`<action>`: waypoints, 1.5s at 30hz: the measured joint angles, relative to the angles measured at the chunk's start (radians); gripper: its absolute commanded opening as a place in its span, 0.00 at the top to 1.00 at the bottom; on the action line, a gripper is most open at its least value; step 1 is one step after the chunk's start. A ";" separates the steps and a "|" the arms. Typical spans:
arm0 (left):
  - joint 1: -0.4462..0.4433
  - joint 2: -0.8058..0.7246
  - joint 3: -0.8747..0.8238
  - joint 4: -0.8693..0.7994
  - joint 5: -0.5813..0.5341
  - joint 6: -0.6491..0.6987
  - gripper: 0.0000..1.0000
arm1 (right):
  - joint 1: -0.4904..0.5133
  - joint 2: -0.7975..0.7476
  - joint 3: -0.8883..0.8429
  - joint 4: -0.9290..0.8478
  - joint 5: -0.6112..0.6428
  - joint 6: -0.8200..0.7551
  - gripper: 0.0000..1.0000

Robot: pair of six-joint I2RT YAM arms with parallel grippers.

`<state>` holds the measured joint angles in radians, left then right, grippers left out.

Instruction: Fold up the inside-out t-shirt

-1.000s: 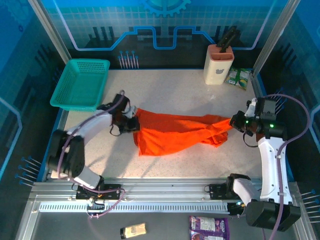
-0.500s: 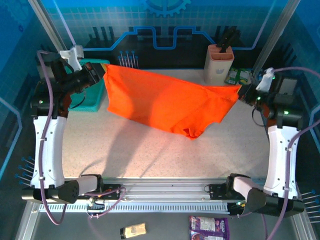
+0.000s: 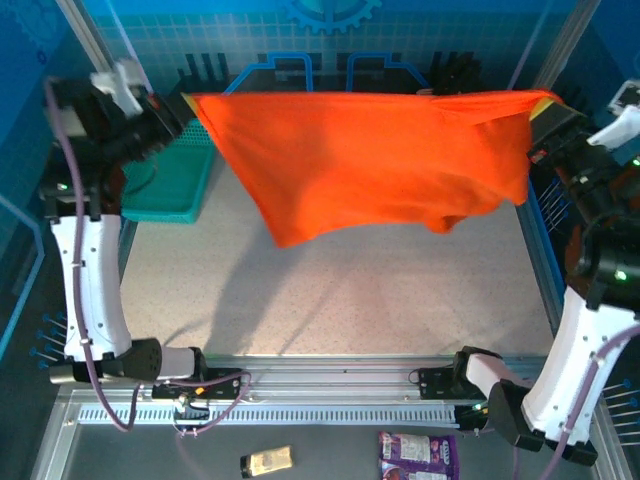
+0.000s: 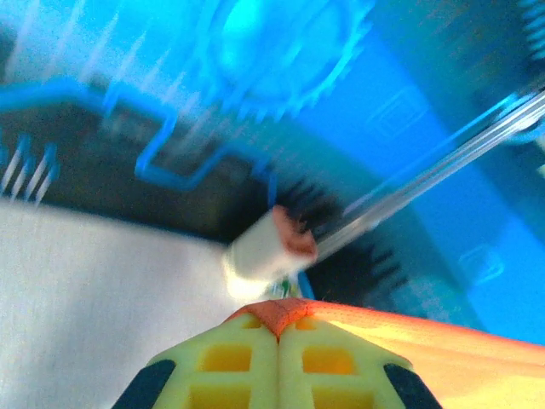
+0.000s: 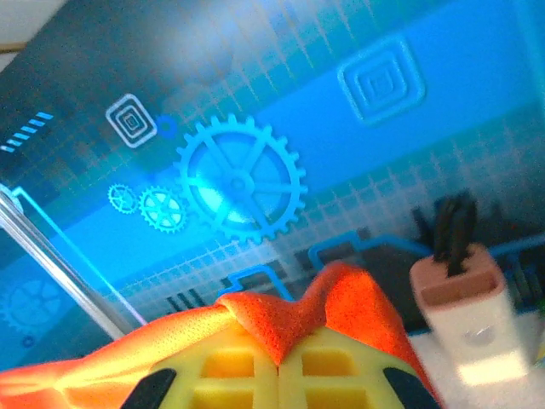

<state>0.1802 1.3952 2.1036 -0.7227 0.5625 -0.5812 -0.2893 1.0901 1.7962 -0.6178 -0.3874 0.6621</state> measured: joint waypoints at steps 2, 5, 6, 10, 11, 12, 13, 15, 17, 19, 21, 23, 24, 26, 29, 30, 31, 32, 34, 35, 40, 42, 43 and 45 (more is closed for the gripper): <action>0.008 0.019 0.121 0.001 0.005 0.003 1.00 | 0.000 0.023 -0.090 0.015 -0.026 0.038 1.00; 0.005 -0.060 0.052 0.019 0.023 0.003 1.00 | -0.003 0.091 -0.130 -0.010 -0.041 0.055 1.00; 0.006 -0.097 -0.010 0.021 0.026 0.002 1.00 | -0.006 0.097 -0.125 -0.021 -0.037 0.053 1.00; 0.012 -0.137 -0.143 0.019 0.026 -0.002 1.00 | -0.021 0.072 -0.050 -0.018 -0.014 0.047 1.00; 0.014 -0.130 -0.151 0.017 0.021 -0.001 1.00 | -0.021 0.062 -0.035 -0.012 -0.015 0.045 1.00; 0.016 -0.124 -0.158 0.015 0.013 -0.001 1.00 | -0.021 0.051 -0.019 -0.006 -0.018 0.045 1.00; 0.018 -0.121 -0.161 0.013 0.007 -0.001 1.00 | -0.021 0.039 -0.011 0.003 -0.018 0.044 1.00; 0.019 -0.124 -0.161 0.013 -0.001 0.000 1.00 | -0.021 0.014 -0.008 0.012 -0.014 0.044 1.00; 0.020 -0.137 -0.161 0.013 -0.008 0.000 1.00 | -0.021 -0.006 -0.008 0.014 -0.012 0.041 1.00; 0.021 -0.160 -0.161 0.014 -0.010 0.000 1.00 | -0.022 -0.027 -0.008 0.013 -0.005 0.033 1.00; 0.021 -0.188 -0.165 0.017 -0.015 0.000 1.00 | -0.022 -0.049 -0.008 0.011 0.006 0.021 1.00; 0.021 -0.226 -0.177 0.017 -0.021 0.003 1.00 | -0.022 -0.076 -0.008 0.003 0.018 0.004 1.00; 0.021 -0.246 -0.182 0.016 -0.025 0.003 1.00 | -0.024 -0.095 -0.008 -0.003 0.025 -0.007 1.00; 0.022 -0.288 -0.191 0.016 -0.034 0.004 1.00 | -0.026 -0.134 -0.008 -0.013 0.042 -0.030 1.00; 0.023 -0.357 -0.214 0.017 -0.051 0.004 1.00 | -0.024 -0.193 -0.003 -0.030 0.070 -0.066 1.00; 0.024 -0.379 -0.222 0.017 -0.056 0.004 1.00 | -0.018 -0.215 0.004 -0.036 0.084 -0.081 1.00; 0.025 -0.398 -0.226 0.016 -0.062 0.004 1.00 | -0.010 -0.233 0.015 -0.040 0.096 -0.095 1.00; 0.026 -0.415 -0.226 0.017 -0.067 0.004 1.00 | -0.003 -0.245 0.027 -0.042 0.105 -0.107 1.00; 0.027 -0.436 -0.222 0.017 -0.076 0.004 1.00 | 0.015 -0.260 0.061 -0.045 0.128 -0.130 1.00; 0.027 -0.439 -0.214 0.017 -0.077 0.004 1.00 | 0.020 -0.261 0.075 -0.046 0.136 -0.140 1.00; 0.027 -0.391 -0.191 0.054 -0.062 -0.006 1.00 | 0.023 -0.208 0.125 -0.043 0.139 -0.169 1.00; 0.027 -0.361 -0.237 0.102 -0.049 -0.023 1.00 | 0.027 -0.160 0.112 -0.027 0.119 -0.169 1.00; 0.027 -0.340 -0.274 0.128 -0.044 -0.028 1.00 | 0.030 -0.128 0.094 -0.014 0.105 -0.165 1.00; 0.026 -0.289 -0.353 0.169 -0.034 -0.042 1.00 | 0.049 -0.059 0.042 0.017 0.085 -0.162 1.00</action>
<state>0.2066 1.1061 1.7504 -0.5533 0.5285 -0.6235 -0.2401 1.0309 1.8381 -0.6010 -0.3023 0.5003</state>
